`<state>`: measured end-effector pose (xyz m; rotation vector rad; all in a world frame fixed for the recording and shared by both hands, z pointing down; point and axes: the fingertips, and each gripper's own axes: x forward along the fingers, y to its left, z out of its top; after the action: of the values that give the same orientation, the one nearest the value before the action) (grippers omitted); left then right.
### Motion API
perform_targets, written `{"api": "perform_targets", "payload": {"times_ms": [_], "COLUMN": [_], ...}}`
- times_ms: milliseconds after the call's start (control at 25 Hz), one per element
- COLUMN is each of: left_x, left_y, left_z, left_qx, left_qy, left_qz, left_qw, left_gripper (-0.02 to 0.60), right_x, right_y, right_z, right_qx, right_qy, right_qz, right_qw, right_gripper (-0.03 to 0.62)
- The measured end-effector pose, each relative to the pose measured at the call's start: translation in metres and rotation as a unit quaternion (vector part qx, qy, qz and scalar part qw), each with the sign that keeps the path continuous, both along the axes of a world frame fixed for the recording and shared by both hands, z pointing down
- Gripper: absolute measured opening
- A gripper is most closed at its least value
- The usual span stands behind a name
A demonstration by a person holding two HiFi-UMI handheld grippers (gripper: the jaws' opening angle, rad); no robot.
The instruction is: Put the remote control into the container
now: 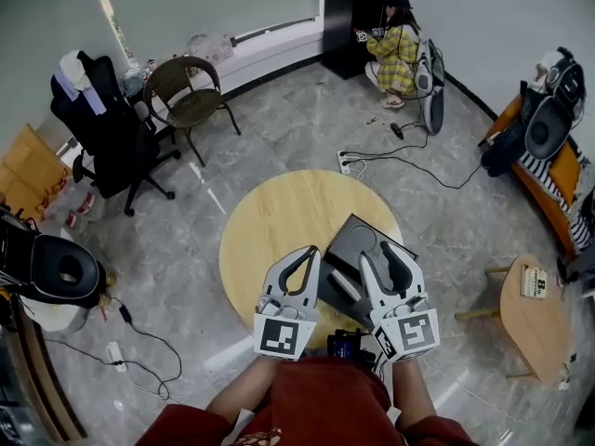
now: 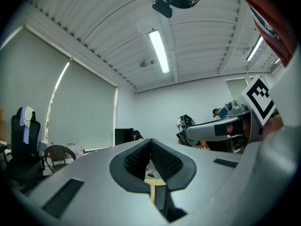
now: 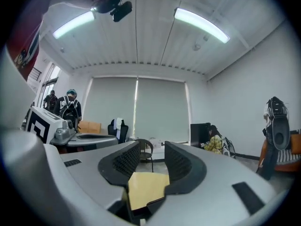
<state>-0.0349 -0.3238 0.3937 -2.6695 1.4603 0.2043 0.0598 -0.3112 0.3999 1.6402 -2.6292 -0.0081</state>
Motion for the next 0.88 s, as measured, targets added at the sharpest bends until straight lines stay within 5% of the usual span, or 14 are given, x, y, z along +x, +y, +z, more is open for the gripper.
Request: {"api": "perform_targets", "payload": {"times_ms": [480,880], "left_x": [0.006,0.002], "left_y": [-0.002,-0.004], "left_z": [-0.002,-0.005], "left_qx": [-0.001,-0.002], "left_qy": [-0.002,-0.001], "left_qz": [0.009,0.009], "left_qw": [1.0,1.0], "left_gripper": [0.015,0.015], "right_x": [0.005,-0.004], "right_y": [0.008,0.007], "right_z": [-0.023,-0.024], "right_qx": [0.037,0.038], "right_qy": [-0.037,-0.026], "right_qz": [-0.011,-0.023], "right_qw": [0.999,0.999], "right_gripper": [0.167,0.043]}}
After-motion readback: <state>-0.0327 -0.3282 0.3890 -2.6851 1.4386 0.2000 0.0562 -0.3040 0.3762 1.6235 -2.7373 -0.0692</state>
